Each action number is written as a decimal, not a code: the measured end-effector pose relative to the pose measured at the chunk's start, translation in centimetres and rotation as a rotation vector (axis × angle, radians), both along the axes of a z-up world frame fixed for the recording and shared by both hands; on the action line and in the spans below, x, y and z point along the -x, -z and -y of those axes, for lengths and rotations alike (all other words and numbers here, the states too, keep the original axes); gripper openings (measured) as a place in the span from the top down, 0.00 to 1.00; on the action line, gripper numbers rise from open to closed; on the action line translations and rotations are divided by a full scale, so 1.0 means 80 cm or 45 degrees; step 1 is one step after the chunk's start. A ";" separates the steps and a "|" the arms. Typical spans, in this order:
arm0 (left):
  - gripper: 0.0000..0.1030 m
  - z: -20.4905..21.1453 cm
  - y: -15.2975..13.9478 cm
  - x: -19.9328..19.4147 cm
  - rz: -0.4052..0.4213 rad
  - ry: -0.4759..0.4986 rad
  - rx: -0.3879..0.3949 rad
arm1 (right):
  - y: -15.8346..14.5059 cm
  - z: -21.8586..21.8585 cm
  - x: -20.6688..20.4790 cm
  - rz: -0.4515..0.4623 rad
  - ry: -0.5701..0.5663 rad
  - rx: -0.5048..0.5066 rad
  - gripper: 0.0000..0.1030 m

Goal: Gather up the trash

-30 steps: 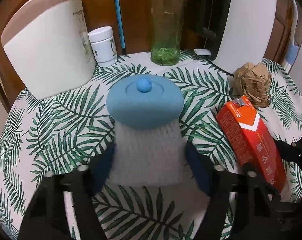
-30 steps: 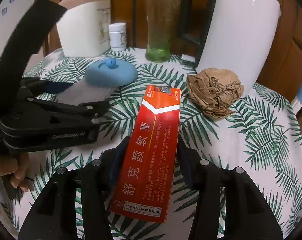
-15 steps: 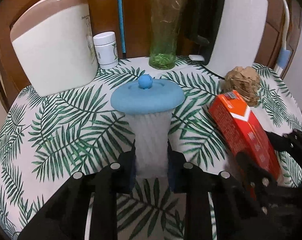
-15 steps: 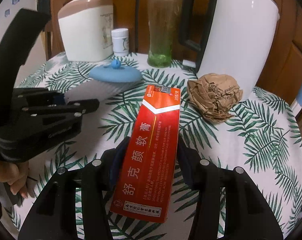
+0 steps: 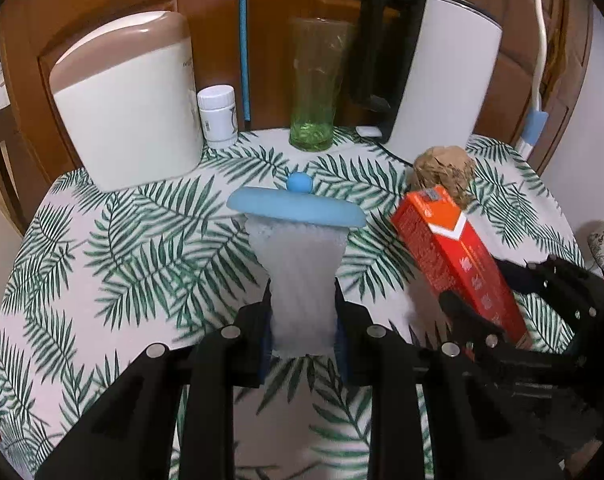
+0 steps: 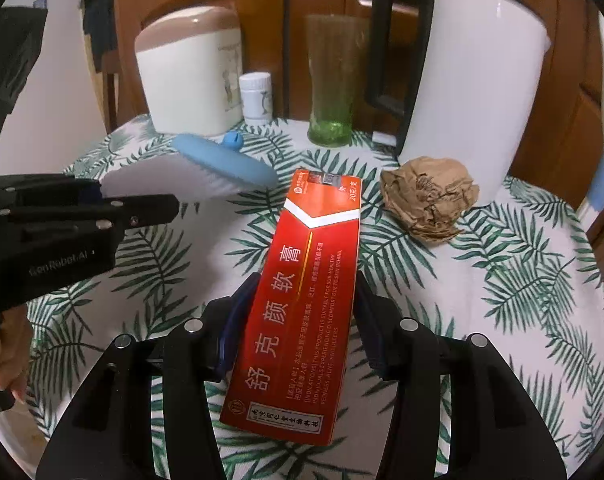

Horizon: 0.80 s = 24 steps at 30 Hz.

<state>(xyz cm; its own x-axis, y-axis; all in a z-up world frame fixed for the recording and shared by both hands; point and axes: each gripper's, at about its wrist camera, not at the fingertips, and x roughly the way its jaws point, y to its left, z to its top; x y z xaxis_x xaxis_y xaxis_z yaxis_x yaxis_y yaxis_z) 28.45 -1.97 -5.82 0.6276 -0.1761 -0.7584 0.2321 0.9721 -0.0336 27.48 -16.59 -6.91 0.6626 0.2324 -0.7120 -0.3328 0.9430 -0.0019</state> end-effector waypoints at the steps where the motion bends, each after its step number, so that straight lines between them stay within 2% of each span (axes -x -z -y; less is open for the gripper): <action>1: 0.77 -0.001 0.000 0.007 0.001 -0.001 -0.006 | -0.001 -0.001 0.002 0.002 -0.001 0.002 0.53; 5: 0.77 -0.004 0.004 0.029 -0.010 -0.001 -0.029 | -0.006 -0.005 0.017 0.004 -0.021 0.008 0.53; 8: 0.76 -0.010 0.013 0.046 -0.030 -0.011 -0.044 | -0.009 -0.021 0.035 -0.002 -0.109 0.001 0.53; 11: 0.76 -0.021 0.019 0.059 -0.046 -0.038 -0.039 | -0.001 -0.051 0.050 -0.037 -0.208 0.067 0.53; 14: 0.76 -0.030 0.021 0.069 -0.052 -0.054 -0.052 | 0.012 -0.070 0.054 -0.077 -0.235 0.096 0.53; 24: 0.76 -0.054 0.028 0.087 -0.070 -0.088 -0.062 | 0.016 -0.100 0.094 -0.106 -0.309 0.062 0.53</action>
<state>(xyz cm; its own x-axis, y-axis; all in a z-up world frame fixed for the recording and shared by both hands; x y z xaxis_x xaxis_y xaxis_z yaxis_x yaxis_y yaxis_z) 21.52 2.34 -8.04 0.5942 -0.0954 -0.7986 0.1632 0.9866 0.0035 19.96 -8.62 -8.18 0.5304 0.3415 -0.7759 -0.5499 0.8352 -0.0083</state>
